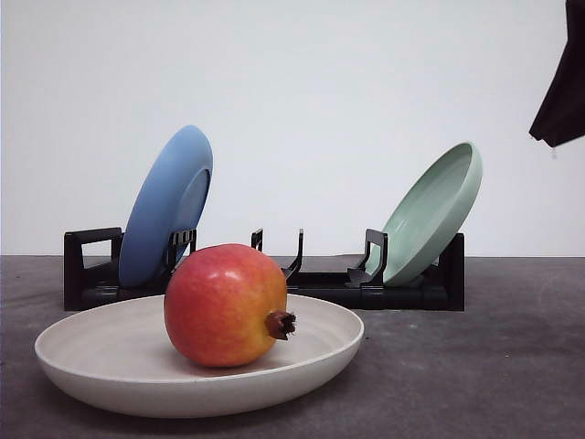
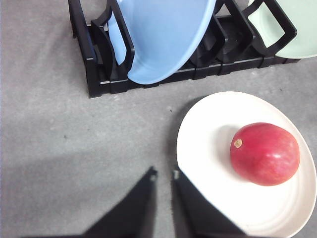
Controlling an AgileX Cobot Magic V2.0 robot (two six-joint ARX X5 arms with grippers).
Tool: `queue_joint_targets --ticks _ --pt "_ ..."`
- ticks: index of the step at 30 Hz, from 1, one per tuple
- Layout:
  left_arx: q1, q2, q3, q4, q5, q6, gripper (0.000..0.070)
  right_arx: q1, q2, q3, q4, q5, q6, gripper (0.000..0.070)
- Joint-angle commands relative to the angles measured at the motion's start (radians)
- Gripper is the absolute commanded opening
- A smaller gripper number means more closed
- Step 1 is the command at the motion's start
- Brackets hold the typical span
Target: Place pomegranate in white plate
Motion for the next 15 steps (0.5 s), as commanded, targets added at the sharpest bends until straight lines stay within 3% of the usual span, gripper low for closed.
queue_joint_targets --ticks 1,15 --pt "0.000 0.002 0.016 -0.018 0.004 0.002 0.0000 0.003 0.007 0.005 0.011 -0.004 -0.009 0.0018" --pt "0.000 0.000 0.016 -0.027 0.004 0.004 0.0000 0.003 0.007 0.005 0.011 -0.004 -0.009 0.0018"
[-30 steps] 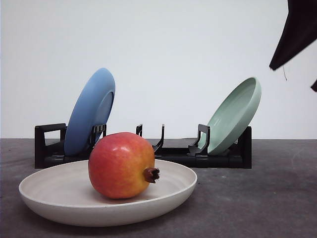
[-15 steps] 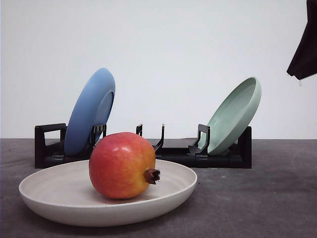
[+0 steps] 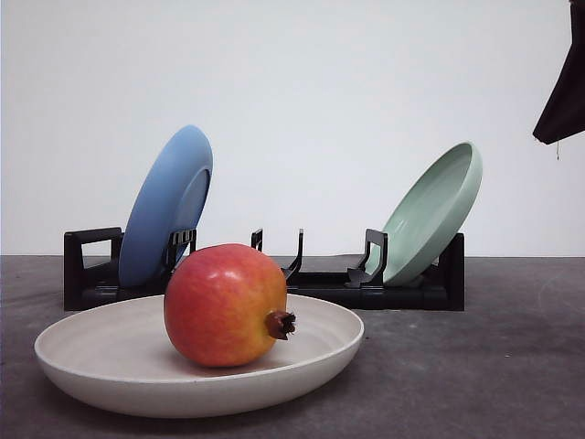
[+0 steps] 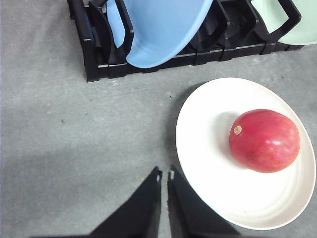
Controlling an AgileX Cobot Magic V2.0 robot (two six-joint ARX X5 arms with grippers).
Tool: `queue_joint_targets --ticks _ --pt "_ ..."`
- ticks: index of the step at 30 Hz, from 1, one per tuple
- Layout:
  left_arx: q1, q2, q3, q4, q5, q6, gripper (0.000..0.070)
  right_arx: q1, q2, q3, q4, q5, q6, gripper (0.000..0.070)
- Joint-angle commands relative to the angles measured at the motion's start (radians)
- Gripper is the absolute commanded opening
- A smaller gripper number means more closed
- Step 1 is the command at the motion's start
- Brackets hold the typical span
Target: Place pomegranate in white plate
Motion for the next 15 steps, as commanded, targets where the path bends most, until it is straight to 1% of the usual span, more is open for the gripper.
queue_joint_targets --ticks 1,5,7,8,13,15 --pt "0.000 0.002 0.016 0.009 0.001 0.003 0.0000 0.003 0.007 0.005 0.010 -0.002 -0.008 0.0018" --pt "0.003 -0.022 0.002 0.023 0.002 0.003 0.0000 0.003 0.007 0.005 0.010 -0.002 -0.008 0.0018" --pt "0.004 -0.064 -0.028 0.053 -0.002 0.034 0.0000 0.003 0.007 0.005 0.010 -0.002 -0.008 0.0018" --pt "0.010 -0.095 -0.051 0.076 -0.002 0.058 0.0000 0.003 0.007 0.005 0.010 -0.002 -0.008 0.0018" --pt "0.059 -0.264 -0.209 0.236 -0.005 0.079 0.0000 0.003 0.007 0.005 0.010 -0.002 -0.008 0.0018" --pt "0.086 -0.336 -0.280 0.300 -0.021 0.086 0.0000 0.003 0.007 0.005 0.010 -0.002 -0.008 0.0018"
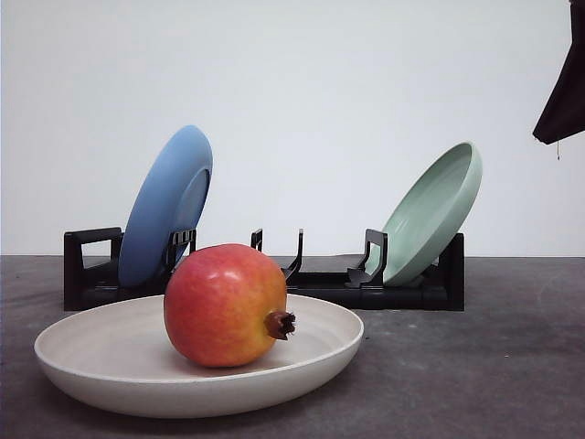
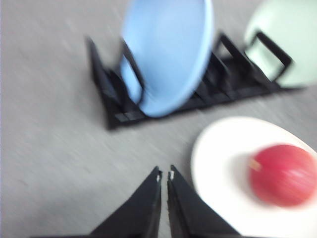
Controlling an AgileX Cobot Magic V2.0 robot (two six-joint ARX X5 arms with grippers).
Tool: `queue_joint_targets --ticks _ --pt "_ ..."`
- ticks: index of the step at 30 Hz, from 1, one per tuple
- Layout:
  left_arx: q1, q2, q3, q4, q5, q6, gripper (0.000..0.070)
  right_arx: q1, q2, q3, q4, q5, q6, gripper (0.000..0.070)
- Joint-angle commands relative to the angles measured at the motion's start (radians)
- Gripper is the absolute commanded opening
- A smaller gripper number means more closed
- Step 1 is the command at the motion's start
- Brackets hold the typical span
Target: Place pomegranate in white plate
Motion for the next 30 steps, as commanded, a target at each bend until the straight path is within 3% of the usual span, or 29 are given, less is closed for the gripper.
queue_joint_targets --ticks 1,6,10,15,30 --pt "0.017 -0.049 -0.055 0.063 -0.027 0.025 0.0000 0.003 0.007 0.005 0.010 -0.002 -0.008 0.0018" --pt "0.058 -0.189 -0.230 0.219 -0.100 0.025 0.0000 0.003 0.007 0.005 0.010 -0.002 -0.008 0.0018" --pt "0.069 -0.270 -0.333 0.275 -0.146 0.015 0.0000 0.003 0.007 0.005 0.010 -0.002 -0.008 0.0018" --pt "0.082 -0.351 -0.407 0.307 -0.234 -0.017 0.0000 0.003 0.007 0.005 0.010 -0.002 -0.008 0.0018" --pt "0.092 -0.370 -0.437 0.310 -0.277 -0.013 0.0000 0.003 0.007 0.005 0.050 -0.002 -0.008 0.0018"
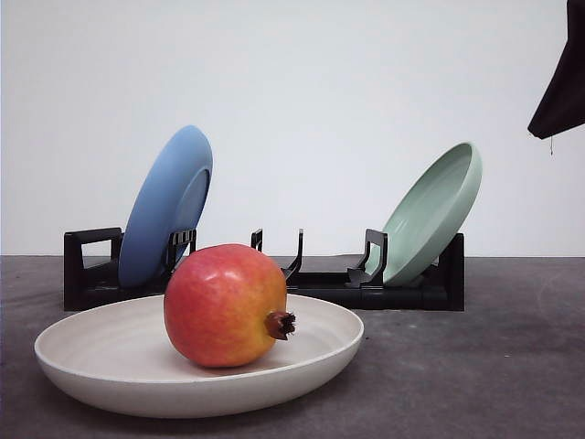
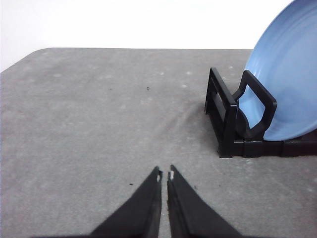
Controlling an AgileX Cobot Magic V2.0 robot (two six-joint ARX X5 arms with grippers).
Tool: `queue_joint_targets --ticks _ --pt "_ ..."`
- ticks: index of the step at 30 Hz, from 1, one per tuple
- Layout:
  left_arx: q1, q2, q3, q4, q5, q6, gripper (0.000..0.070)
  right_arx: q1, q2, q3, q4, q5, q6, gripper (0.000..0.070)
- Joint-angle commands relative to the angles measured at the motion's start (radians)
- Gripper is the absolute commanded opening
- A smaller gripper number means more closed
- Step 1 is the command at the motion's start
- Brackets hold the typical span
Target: Place pomegranate in white plate
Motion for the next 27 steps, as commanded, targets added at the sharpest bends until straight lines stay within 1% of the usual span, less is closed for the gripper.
queue_joint_targets --ticks 1,13,16,17,19,23,25,27 --pt "0.002 -0.001 -0.011 0.000 -0.002 -0.003 0.0000 0.003 0.007 0.005 0.021 -0.002 -0.008 0.0018" --pt "0.002 -0.001 -0.011 0.000 -0.002 -0.003 0.0000 0.003 0.007 0.005 0.057 -0.001 -0.014 0.0017" --pt "0.002 -0.001 -0.011 0.000 -0.002 -0.003 0.0000 0.003 0.007 0.005 0.065 0.004 -0.101 0.0018" --pt "0.002 -0.001 -0.011 0.000 -0.002 -0.003 0.0000 0.001 0.007 0.005 0.066 0.014 -0.147 0.0018" --pt "0.002 -0.001 -0.011 0.000 -0.002 -0.003 0.0000 -0.001 0.000 -0.005 0.083 0.038 -0.176 0.0018" --pt "0.002 -0.001 -0.011 0.000 -0.002 -0.003 0.0000 -0.014 -0.097 -0.120 0.243 0.140 -0.179 0.0018" --pt "0.002 -0.001 -0.011 0.000 -0.002 -0.003 0.0000 -0.029 -0.182 -0.218 0.359 0.185 -0.173 0.0017" --pt "0.002 -0.001 -0.011 0.000 -0.002 -0.003 0.0000 -0.051 -0.271 -0.314 0.447 0.239 -0.154 0.0018"
